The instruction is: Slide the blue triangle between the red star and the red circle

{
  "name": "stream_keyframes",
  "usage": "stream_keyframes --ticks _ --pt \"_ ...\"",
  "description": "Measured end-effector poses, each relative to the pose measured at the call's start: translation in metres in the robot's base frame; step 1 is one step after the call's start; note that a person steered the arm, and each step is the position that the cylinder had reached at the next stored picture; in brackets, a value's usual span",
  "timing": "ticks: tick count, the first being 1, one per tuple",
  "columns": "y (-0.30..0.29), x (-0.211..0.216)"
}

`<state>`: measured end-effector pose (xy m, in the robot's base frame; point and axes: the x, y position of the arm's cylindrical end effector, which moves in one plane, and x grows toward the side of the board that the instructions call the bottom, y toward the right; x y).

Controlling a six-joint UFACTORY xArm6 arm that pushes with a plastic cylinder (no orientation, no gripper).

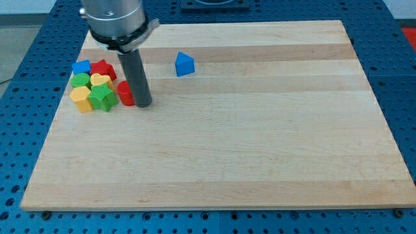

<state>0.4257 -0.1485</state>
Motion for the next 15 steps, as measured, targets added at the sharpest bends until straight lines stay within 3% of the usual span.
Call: stream_keyframes --ticks 2,3,4,5,6,8,11,13,15 --pt "-0.009 0.001" --pt "0.048 -0.003" --pt "0.124 -0.039" --pt "0.147 -0.080" --pt "0.125 -0.097" --pt "0.030 -0.082" --pt "0.035 -0.061" --pt "-0.016 -0.057" --pt "-0.019 -0.053"
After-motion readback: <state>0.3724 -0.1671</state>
